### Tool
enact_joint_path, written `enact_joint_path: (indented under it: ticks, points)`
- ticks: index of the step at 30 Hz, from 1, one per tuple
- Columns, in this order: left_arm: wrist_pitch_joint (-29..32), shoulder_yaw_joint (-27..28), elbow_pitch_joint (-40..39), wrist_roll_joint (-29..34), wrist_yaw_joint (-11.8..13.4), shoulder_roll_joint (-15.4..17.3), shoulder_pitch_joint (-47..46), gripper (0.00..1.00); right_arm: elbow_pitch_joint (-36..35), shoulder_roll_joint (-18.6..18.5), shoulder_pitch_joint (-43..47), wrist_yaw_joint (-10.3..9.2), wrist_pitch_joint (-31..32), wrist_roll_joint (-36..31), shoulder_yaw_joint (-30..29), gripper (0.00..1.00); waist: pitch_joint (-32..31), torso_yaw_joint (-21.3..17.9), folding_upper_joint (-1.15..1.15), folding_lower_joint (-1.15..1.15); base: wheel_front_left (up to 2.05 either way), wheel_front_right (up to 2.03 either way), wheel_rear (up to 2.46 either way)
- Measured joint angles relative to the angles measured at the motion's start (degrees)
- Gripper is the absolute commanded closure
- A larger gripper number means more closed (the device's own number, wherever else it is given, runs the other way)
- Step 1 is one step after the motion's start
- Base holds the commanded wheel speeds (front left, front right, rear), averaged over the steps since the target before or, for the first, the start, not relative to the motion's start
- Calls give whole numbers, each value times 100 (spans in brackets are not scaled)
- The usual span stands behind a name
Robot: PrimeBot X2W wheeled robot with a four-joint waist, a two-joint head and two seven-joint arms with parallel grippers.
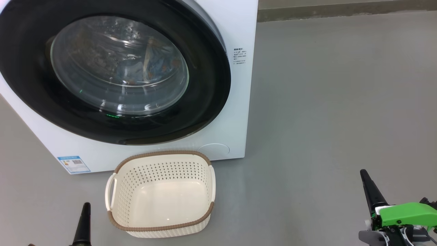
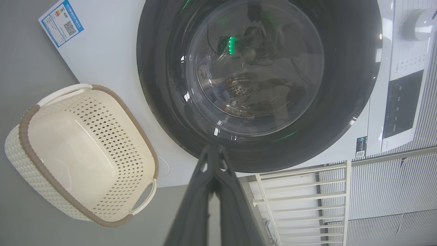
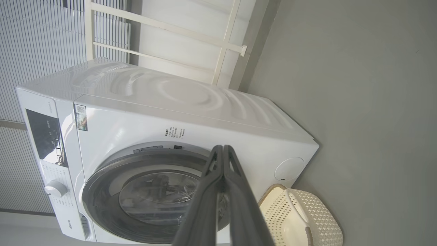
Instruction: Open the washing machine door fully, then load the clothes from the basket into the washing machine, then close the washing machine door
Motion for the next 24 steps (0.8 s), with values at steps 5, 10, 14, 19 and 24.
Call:
enact_joint_path:
  ticks: [5,10,14,19,24]
  points:
    - [71,-8,-49,-323,0,-16,-23,100,-38,16,0,-1,79,288,-65,100,-3,12,0,0,0,0,0]
    - [145,-16,-97,-642,0,-29,-85,100,-86,47,-1,-1,138,567,-107,100,-6,24,0,0,0,0,0]
    - [204,-23,-118,-896,0,-36,-85,100,-126,70,-1,-1,199,734,-147,100,-9,34,0,0,0,0,0]
    - [304,-34,-163,-1200,0,-41,-110,100,-168,112,-2,-1,290,1017,-219,100,-12,46,0,0,0,0,0]
    - [353,-43,-194,-1425,0,-55,-126,100,-214,131,-2,-1,357,1239,-256,100,-14,53,0,0,0,0,0]
